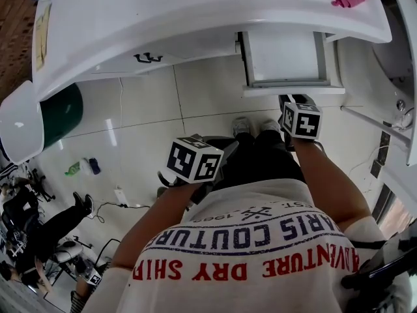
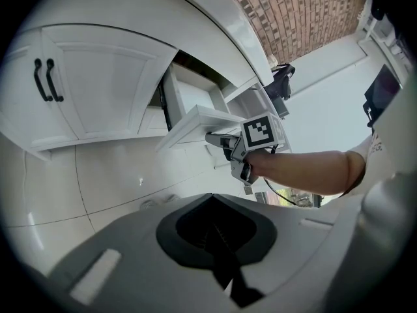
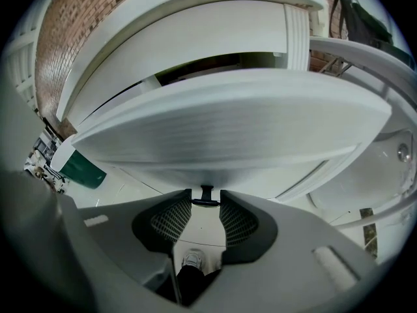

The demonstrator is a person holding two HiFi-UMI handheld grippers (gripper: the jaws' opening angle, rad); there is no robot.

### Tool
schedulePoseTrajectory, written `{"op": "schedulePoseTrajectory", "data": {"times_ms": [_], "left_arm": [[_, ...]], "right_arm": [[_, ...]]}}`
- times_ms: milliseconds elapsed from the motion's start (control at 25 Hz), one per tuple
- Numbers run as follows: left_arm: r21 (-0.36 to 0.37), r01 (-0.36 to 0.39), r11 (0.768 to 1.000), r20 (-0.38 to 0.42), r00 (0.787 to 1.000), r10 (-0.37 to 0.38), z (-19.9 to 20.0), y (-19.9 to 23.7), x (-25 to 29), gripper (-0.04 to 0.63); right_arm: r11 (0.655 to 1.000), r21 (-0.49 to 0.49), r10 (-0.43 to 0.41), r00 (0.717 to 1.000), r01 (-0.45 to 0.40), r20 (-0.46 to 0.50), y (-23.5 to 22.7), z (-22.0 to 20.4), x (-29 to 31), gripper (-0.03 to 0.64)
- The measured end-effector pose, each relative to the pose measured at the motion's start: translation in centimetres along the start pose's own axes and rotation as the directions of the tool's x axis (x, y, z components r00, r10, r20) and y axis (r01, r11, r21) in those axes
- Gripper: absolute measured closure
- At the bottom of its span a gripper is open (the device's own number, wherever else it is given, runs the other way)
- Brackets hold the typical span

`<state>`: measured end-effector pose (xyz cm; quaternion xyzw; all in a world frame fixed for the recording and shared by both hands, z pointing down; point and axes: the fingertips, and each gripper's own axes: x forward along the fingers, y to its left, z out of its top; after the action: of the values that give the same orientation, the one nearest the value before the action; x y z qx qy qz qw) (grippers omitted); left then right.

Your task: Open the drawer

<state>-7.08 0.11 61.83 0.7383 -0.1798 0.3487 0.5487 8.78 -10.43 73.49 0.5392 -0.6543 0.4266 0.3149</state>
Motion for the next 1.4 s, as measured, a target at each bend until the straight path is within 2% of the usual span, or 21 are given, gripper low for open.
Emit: {"op": "schedulePoseTrajectory", "data": {"times_ms": [120,280,400,480,560,720,880,960,1080,1280,1400], "left_arm": [[0.003,-0.001,1.0,-0.001,1.0,0.001,0.0,0.0,-0.1,0.6],[0.008,0.0,1.0,0.005,1.0,0.0,0.1,-0.1,-0.7,0.6],[0.016,0.003,1.0,0.014,1.0,-0.004,0.3,-0.1,-1.0,0.6],[0.015,0.006,1.0,0.029,1.0,-0.006,0.6,0.0,-1.3,0.6],[0.011,0.008,1.0,0.053,0.999,-0.008,1.0,0.0,-1.6,0.6],[0.002,0.005,1.0,0.103,0.995,-0.005,1.5,-0.7,-2.2,0.6],[-0.01,-0.003,1.0,0.156,0.988,0.004,0.9,-2.6,-2.4,0.6],[0.002,-0.017,1.0,0.172,0.985,0.016,-0.4,-4.2,-2.0,0.6],[0.013,-0.042,0.999,0.207,0.978,0.039,-3.2,-7.3,-1.0,0.6],[0.015,-0.038,0.999,0.27,0.962,0.032,-9.2,-14.3,2.0,0.6],[0.026,-0.029,0.999,0.303,0.953,0.02,-12.6,-19.1,3.9,0.6]], "right_arm": [[1.0,-0.013,0.007,1.0,-0.007,-0.014,0.1,0.1,0.1,0.468],[0.999,-0.009,0.036,0.999,-0.037,-0.039,0.3,-0.3,-0.4,0.417],[0.997,-0.053,0.046,0.997,-0.049,-0.055,0.3,-0.9,-2.1,0.417],[0.994,-0.065,0.088,0.993,-0.094,-0.081,0.9,-1.5,-3.7,0.423],[0.983,-0.089,0.154,0.983,-0.163,-0.103,2.3,-2.3,-5.5,0.457],[0.95,-0.109,0.279,0.952,-0.293,-0.124,5.4,-3.2,-9.6,0.608],[0.908,-0.076,0.402,0.907,-0.413,-0.126,7.9,-3.7,-13.1,0.611],[0.892,-0.084,0.432,0.892,-0.445,-0.134,8.3,-4.8,-15.1,0.611],[0.879,-0.12,0.444,0.884,-0.462,-0.15,7.4,-7.2,-18.4,0.611],[0.854,-0.154,0.481,0.866,-0.498,-0.137,4.8,-12.7,-25.0,0.611],[0.845,-0.207,0.474,0.87,-0.493,-0.135,2.7,-16.0,-28.8,0.611]]}}
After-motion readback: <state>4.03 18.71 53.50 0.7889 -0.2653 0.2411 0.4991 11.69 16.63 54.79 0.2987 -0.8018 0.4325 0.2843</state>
